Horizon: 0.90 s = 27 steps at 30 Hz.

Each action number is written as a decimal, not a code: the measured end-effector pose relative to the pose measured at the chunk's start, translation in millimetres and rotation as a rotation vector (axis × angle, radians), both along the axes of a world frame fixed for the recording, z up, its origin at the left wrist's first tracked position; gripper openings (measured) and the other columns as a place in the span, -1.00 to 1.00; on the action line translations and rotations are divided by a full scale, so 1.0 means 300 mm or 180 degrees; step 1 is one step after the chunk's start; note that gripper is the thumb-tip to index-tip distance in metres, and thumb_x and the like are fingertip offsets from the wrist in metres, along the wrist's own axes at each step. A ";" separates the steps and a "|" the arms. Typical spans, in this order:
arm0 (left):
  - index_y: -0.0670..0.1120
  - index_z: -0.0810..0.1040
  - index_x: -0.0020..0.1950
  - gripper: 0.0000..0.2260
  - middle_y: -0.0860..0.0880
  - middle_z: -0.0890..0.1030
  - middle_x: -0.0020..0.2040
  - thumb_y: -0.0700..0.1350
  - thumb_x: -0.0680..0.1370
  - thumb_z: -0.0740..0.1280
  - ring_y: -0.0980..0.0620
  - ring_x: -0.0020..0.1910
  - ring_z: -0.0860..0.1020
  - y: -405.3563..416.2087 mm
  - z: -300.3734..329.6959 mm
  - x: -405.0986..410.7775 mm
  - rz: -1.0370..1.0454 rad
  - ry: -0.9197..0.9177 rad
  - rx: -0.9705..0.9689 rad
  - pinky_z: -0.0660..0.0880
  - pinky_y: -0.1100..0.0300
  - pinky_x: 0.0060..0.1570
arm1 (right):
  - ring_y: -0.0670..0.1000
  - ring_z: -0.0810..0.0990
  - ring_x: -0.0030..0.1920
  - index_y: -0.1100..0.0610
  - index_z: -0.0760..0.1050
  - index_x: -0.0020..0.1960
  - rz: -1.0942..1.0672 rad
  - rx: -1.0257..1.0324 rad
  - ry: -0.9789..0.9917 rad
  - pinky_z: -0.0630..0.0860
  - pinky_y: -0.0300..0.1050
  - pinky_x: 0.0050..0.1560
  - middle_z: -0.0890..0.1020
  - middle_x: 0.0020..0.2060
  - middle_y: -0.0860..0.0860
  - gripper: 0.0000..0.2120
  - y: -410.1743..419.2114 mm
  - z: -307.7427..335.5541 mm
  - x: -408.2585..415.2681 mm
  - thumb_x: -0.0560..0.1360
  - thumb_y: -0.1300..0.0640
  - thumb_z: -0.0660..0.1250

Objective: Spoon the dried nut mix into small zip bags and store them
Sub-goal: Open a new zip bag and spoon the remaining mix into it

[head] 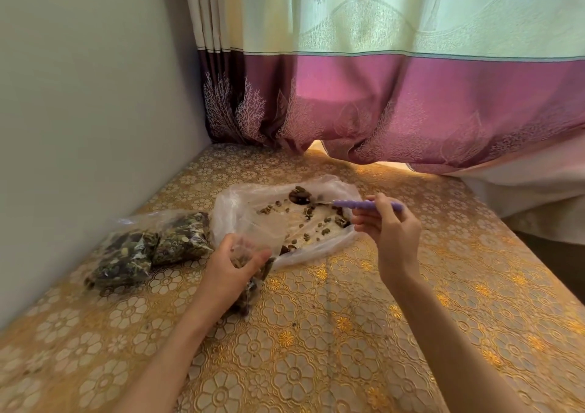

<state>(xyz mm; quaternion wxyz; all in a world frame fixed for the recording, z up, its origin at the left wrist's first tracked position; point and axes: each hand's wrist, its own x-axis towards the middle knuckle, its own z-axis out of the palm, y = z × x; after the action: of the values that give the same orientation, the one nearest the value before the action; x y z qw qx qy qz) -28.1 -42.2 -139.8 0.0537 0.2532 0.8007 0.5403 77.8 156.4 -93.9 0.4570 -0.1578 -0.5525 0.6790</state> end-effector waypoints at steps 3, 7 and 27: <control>0.09 0.43 -0.05 -0.56 0.18 0.58 -0.15 0.32 0.23 0.31 0.38 -0.23 0.53 0.001 0.007 0.005 -0.0013 -0.0081 0.0068 0.33 0.37 -0.30 | 0.01 0.59 -0.41 0.28 0.54 -0.19 0.0475 0.0158 0.0100 0.55 -0.22 -0.38 0.67 -0.38 0.08 -0.75 -0.041 0.050 0.013 0.58 0.20 0.20; 0.04 0.43 0.02 -0.52 0.09 0.60 -0.08 0.29 0.23 0.32 0.14 -0.12 0.57 -0.001 0.009 0.004 -0.0033 -0.0225 0.0209 0.41 0.23 -0.25 | 0.03 0.59 -0.42 0.24 0.55 -0.21 0.0873 0.0437 0.0127 0.53 -0.22 -0.40 0.69 -0.34 0.11 -0.75 -0.078 0.077 0.023 0.58 0.24 0.19; -0.07 0.46 0.25 -0.23 -0.03 0.62 0.04 0.41 0.22 0.35 0.08 -0.04 0.60 0.001 -0.001 -0.008 -0.0149 -0.0262 0.0446 0.45 0.35 -0.22 | 0.00 0.59 -0.40 0.24 0.58 -0.13 0.0401 0.0294 0.0030 0.55 -0.25 -0.38 0.67 -0.36 0.08 -0.82 0.011 0.011 0.000 0.56 0.21 0.25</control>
<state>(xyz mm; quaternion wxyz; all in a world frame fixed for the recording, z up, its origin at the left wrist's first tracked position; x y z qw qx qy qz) -30.4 -42.0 -140.0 0.0814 0.2526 0.7519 0.6035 77.9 159.8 -90.5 0.4227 -0.0982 -0.5899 0.6809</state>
